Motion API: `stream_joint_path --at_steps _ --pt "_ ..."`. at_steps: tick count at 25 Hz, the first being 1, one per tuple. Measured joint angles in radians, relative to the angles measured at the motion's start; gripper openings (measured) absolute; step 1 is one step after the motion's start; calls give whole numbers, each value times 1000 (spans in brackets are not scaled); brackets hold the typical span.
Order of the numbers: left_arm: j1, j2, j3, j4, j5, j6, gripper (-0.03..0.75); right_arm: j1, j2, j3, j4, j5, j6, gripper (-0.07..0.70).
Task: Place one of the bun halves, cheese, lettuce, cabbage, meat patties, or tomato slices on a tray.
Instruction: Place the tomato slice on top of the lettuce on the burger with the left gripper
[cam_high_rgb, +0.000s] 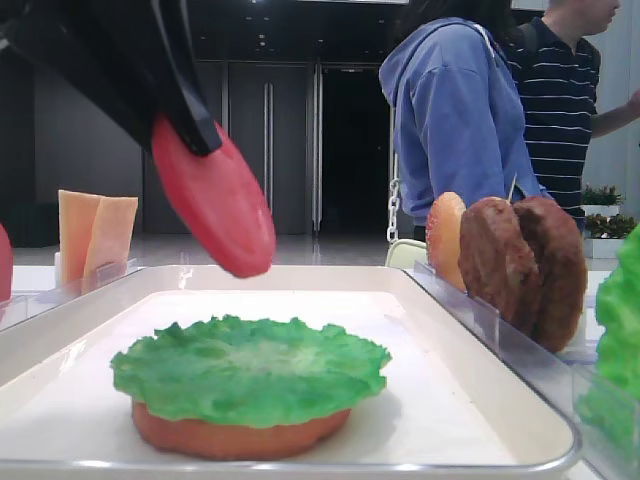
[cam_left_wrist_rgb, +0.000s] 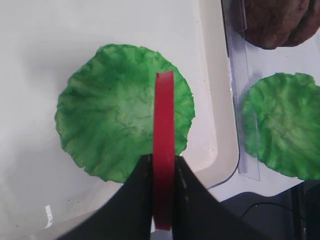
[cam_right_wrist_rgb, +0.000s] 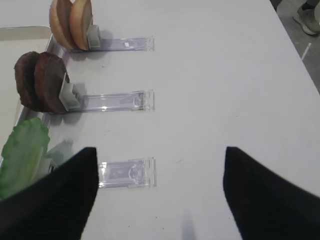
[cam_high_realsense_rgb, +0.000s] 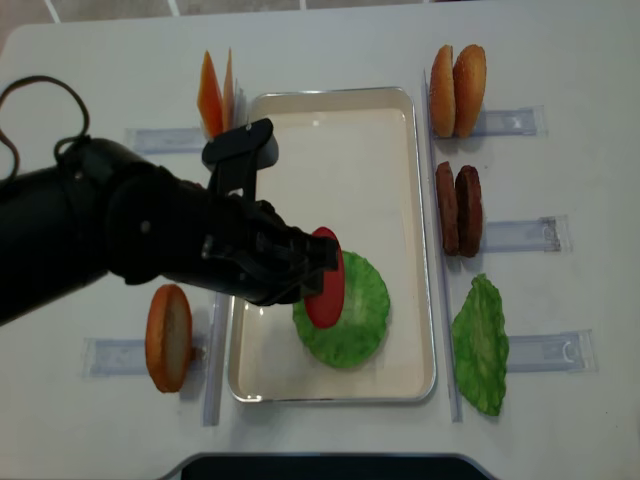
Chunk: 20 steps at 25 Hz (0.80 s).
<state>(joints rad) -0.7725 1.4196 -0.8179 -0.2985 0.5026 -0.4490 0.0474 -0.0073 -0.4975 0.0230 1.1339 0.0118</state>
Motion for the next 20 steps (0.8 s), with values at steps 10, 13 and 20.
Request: stream_joint_path --at_steps 10,13,20 --pt "-1 88 0 -195 -57 177 55 0 0 0 0 0 0 524" --pt "-1 105 0 -241 -71 220 55 0 0 0 0 0 0 524" --pt "-1 155 0 -316 -85 290 55 0 0 0 0 0 0 524"
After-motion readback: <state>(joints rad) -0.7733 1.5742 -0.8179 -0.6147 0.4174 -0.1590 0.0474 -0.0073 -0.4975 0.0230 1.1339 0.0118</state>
